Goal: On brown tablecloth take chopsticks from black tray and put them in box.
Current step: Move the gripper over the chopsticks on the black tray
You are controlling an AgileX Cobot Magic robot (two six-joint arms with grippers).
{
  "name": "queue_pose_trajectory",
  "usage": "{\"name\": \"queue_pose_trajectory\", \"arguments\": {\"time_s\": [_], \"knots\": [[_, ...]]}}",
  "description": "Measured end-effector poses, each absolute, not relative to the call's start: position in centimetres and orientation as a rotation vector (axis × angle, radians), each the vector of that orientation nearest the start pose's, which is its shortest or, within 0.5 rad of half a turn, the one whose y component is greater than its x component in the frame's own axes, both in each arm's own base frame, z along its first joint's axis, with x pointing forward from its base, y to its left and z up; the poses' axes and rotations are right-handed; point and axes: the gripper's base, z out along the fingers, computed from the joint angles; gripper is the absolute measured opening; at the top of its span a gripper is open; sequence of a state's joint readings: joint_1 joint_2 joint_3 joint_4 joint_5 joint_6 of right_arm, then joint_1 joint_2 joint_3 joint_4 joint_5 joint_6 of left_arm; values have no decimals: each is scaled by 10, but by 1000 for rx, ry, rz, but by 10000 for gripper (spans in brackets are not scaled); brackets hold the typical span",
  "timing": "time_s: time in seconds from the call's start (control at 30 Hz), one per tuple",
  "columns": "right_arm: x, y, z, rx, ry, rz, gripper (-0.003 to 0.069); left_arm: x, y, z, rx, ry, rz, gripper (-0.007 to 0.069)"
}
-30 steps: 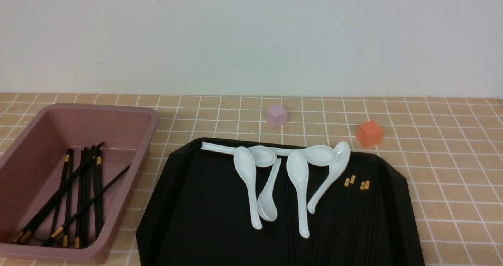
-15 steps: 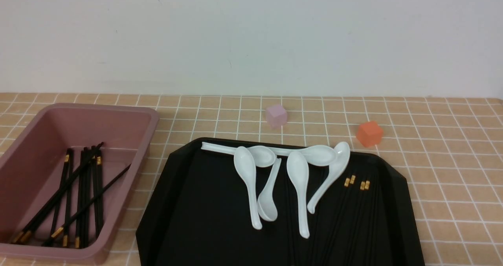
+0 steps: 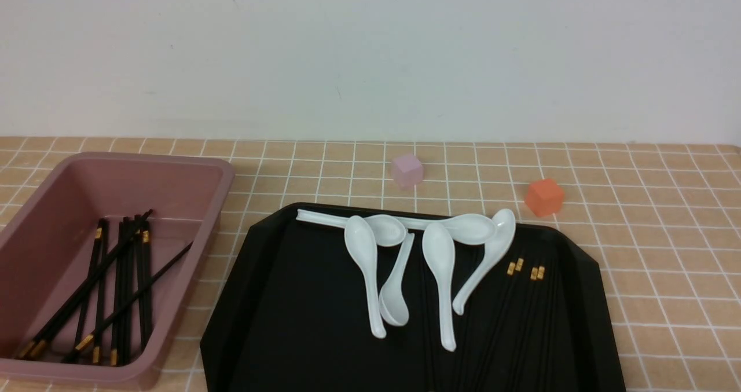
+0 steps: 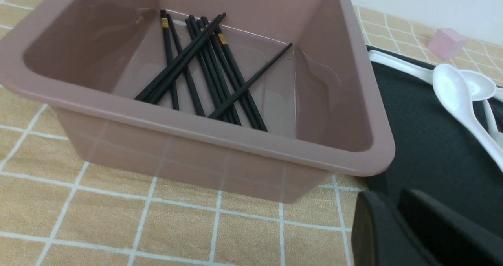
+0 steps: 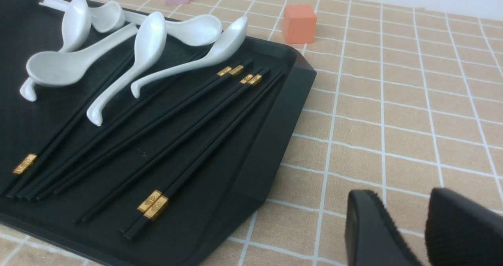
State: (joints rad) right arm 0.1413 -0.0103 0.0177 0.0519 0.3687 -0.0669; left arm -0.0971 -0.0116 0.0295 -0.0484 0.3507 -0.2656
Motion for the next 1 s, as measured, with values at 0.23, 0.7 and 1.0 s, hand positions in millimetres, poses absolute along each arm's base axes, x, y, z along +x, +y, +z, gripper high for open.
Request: {"name": "queue_pose_trajectory", "arguments": {"time_s": [0.23,0.7,1.0], "knots": [[52,9,175,-161,1853,103,239,53,-7,172,-187,1853,-299,93],[52,12,176,-31,1837,251,239,53,-7,172,-187,1853,-299,108],[51,24,186,575,1721,938,239,53,-7,172,-187,1853,-299,113]]}}
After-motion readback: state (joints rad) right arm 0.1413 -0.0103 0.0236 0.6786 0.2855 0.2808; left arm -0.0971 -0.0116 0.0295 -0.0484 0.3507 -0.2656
